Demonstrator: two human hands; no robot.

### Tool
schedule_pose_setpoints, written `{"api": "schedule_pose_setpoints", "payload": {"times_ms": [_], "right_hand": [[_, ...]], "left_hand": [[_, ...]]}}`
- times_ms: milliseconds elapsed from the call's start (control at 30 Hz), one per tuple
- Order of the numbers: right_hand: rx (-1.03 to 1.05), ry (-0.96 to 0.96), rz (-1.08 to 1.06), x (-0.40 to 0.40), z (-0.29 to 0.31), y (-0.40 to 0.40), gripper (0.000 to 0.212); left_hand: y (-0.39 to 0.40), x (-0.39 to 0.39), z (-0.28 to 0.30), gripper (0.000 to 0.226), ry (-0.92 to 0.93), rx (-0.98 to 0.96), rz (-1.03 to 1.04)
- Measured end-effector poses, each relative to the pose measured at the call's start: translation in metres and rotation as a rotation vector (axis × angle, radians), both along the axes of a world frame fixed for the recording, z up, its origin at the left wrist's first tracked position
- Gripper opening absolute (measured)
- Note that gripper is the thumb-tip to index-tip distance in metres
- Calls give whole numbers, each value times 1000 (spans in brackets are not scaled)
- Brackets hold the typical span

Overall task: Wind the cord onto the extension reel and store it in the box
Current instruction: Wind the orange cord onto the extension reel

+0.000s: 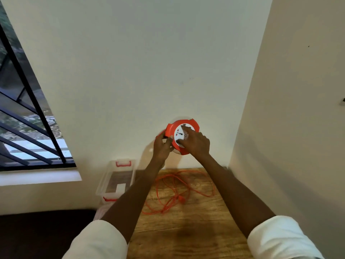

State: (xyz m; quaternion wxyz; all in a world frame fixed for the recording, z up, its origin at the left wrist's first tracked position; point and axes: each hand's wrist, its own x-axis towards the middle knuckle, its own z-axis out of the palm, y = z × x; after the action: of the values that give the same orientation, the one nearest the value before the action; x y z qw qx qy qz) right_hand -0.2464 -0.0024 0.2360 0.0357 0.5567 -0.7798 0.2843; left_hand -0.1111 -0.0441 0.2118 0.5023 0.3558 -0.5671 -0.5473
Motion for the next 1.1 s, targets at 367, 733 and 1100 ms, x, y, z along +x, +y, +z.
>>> {"api": "schedule_pose_setpoints", "payload": {"times_ms": [367,733,1100], "right_hand": [[-50,-1505,-65,5,-7,10,50],[19,649,493,-36,-1,12,63],[195,990,374,-26,-2,3,68]], "left_hand": [[8,-6,-27,47,15,11,-4],[-35,32,14,39,-249,-1,-160],[-29,20,7,39,-236,-12,-130]]}}
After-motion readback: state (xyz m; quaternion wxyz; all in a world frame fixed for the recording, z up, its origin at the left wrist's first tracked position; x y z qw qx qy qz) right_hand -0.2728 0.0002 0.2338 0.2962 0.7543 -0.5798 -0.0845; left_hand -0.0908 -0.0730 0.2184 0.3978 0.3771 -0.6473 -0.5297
